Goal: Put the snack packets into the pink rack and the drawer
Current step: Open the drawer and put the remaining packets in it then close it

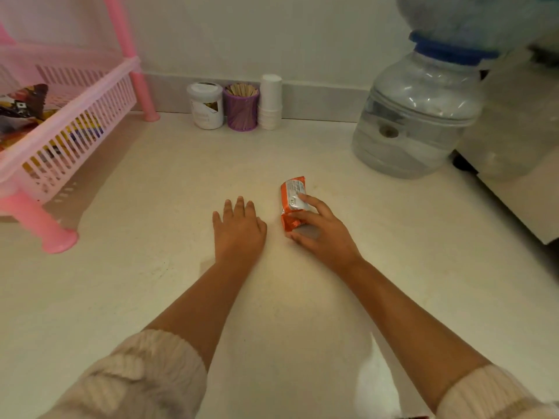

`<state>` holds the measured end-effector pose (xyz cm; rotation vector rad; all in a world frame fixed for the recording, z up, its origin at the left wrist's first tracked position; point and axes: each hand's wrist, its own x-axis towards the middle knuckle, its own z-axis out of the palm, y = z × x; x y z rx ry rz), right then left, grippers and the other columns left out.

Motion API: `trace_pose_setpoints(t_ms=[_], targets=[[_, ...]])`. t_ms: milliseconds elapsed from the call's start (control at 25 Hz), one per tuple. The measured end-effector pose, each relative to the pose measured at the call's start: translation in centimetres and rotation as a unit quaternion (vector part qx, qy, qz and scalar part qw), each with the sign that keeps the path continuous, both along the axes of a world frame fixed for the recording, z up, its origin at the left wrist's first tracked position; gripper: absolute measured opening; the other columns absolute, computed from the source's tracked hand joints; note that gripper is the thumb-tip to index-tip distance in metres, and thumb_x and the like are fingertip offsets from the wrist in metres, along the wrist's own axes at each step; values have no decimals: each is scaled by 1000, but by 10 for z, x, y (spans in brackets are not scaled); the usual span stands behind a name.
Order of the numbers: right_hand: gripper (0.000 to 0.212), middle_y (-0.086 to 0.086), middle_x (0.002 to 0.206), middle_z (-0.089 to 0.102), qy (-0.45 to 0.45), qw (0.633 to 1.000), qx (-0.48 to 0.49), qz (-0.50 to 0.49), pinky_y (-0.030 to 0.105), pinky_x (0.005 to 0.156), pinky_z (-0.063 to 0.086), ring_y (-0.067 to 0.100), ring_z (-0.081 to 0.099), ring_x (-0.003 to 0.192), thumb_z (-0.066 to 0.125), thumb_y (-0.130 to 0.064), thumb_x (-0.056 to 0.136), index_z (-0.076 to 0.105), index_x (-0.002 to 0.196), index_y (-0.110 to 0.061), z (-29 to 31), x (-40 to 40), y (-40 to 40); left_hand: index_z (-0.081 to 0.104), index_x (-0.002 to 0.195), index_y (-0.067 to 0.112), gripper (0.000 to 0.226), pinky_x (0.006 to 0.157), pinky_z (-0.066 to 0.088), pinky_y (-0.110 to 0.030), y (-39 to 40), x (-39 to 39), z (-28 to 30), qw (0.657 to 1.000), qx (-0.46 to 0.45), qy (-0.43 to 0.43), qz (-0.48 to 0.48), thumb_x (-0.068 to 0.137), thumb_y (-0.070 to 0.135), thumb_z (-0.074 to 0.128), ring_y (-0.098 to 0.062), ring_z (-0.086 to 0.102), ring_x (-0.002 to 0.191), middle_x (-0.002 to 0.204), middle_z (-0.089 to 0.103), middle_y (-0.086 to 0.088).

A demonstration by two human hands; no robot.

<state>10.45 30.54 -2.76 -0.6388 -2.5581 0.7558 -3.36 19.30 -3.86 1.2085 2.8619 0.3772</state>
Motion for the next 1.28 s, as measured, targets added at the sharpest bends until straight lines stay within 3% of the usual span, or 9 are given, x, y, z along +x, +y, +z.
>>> trace_pose_setpoints(t_ms=[120, 280, 440, 520, 600, 800, 920, 1120, 1280], targets=[[36, -12, 144, 35, -3, 1000, -15, -6, 12, 93, 32, -9, 33, 118, 70, -38, 76, 63, 111, -31, 3, 33, -8, 22, 145, 13, 53, 115, 10, -49, -16, 29, 0, 1000, -9, -9, -12, 96, 33, 21, -28, 11, 143, 155, 18, -9], [32, -12, 142, 39, 11, 999, -30, -1, 20, 96, 40, -13, 33, 117, 72, -38, 74, 66, 105, -32, 3, 83, -26, 18, 146, 15, 57, 115, 6, -49, -39, 74, 1, 999, -22, -19, -22, 93, 35, 13, -26, 7, 144, 156, 13, -7], [44, -14, 134, 44, 3, 1000, -18, 3, 23, 90, 47, -6, 49, 111, 55, -59, 70, 68, 96, -26, 5, 144, -43, 6, 148, 19, 55, 116, 1, -49, -51, 114, 3, 997, -60, -36, -12, 97, 37, 18, -25, -4, 144, 158, 1, -3], [53, -5, 124, 48, -5, 1000, -1, -20, 26, 86, 50, 4, 54, 102, 52, -61, 71, 64, 95, -16, 8, 165, -50, 4, 148, 20, 56, 116, 0, -49, -54, 136, 3, 997, -69, -38, -9, 97, 39, 17, -25, -6, 144, 157, -2, -3], [48, 2, 120, 48, 9, 998, 3, -58, 29, 87, 49, 13, 53, 106, 57, -56, 74, 57, 93, -12, 10, 173, -52, 2, 148, 21, 56, 115, -1, -50, -54, 159, 5, 997, -68, -40, -4, 97, 40, 17, -26, -7, 144, 157, -3, -3], [64, 0, 137, 38, 30, 996, -71, -45, 28, 90, 49, 16, 50, 115, 66, -49, 75, 42, 128, -23, 16, 145, -70, 0, 148, 22, 56, 115, -2, -49, -56, 200, 2, 997, -54, -38, -32, 97, 39, 17, -24, -7, 144, 157, -1, -1], [59, -2, 138, 39, -7, 999, -46, -25, 20, 82, 48, 18, 52, 114, 66, -36, 79, 41, 132, -29, 12, 146, -78, 3, 148, 19, 55, 116, 2, -49, -60, 200, -2, 998, -50, -19, -22, 98, 37, 16, -23, -3, 144, 158, 2, -1], [51, -4, 128, 49, -5, 978, -200, -55, 24, 71, 54, 9, 56, 96, 71, -26, 74, 49, 119, -35, 26, 222, -61, 13, 147, 18, 54, 115, 10, -49, -59, 199, -2, 999, -48, 9, -22, 96, 32, 20, -25, 6, 144, 157, 11, -2], [51, -8, 119, 55, -29, 945, -324, 41, 22, 64, 54, 16, 64, 92, 69, -44, 63, 53, 111, -42, 35, 310, -57, 17, 146, 17, 54, 114, 12, -50, -59, 199, -2, 999, -41, 6, -22, 95, 32, 20, -26, 9, 143, 156, 14, -4]])
